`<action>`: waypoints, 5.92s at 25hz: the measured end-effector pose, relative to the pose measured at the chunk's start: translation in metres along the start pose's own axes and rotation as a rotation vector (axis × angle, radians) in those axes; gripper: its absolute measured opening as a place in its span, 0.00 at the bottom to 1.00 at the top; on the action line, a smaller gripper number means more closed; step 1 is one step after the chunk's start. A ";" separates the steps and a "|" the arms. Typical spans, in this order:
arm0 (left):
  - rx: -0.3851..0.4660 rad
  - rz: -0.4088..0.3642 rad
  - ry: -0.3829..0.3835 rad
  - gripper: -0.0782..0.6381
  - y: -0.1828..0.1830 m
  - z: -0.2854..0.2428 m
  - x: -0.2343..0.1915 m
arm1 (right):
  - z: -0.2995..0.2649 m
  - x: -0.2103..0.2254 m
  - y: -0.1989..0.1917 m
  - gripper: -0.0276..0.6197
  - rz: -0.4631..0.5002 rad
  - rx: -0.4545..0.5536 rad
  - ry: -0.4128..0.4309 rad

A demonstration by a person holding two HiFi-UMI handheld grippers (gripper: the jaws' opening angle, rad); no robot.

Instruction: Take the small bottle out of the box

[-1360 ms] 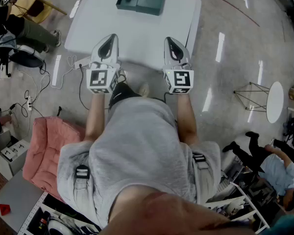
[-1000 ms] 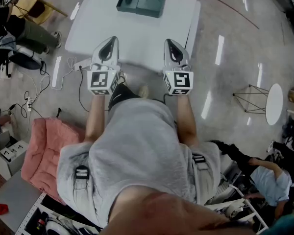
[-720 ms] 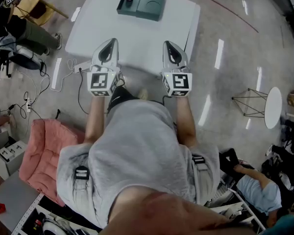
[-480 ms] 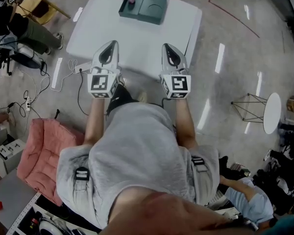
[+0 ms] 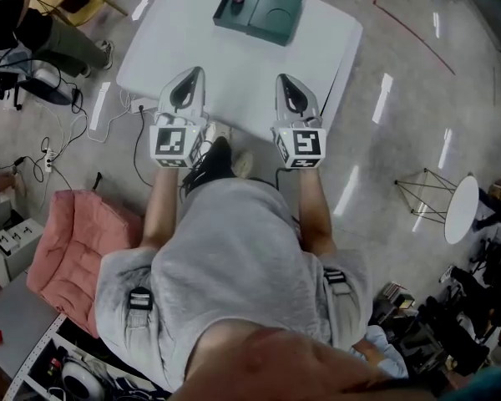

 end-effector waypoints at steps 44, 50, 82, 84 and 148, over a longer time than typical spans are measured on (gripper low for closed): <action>-0.164 0.111 -0.010 0.12 -0.089 -0.201 -0.163 | -0.272 0.058 -0.024 0.05 -0.040 -0.192 -0.014; -0.188 0.116 -0.019 0.12 -0.104 -0.213 -0.175 | -0.300 0.064 -0.033 0.05 -0.054 -0.221 -0.016; -0.264 0.169 -0.030 0.12 -0.150 -0.231 -0.194 | -0.406 0.087 -0.092 0.37 -0.054 -0.516 -0.044; -0.267 0.176 -0.026 0.12 -0.152 -0.232 -0.196 | -0.409 0.087 -0.097 0.37 -0.053 -0.539 -0.047; -0.166 0.112 -0.156 0.12 -0.103 -0.211 -0.133 | -0.287 0.084 -0.005 0.25 -0.063 -0.328 -0.162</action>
Point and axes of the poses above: the fingertips, and each gripper's own axes: z backward along the fingers, x to its right, y out of its top, the point moved 1 cm from there along z, backward along the fingers, and after that the axes turned 8 degrees about -z, right-handed, at the moved point
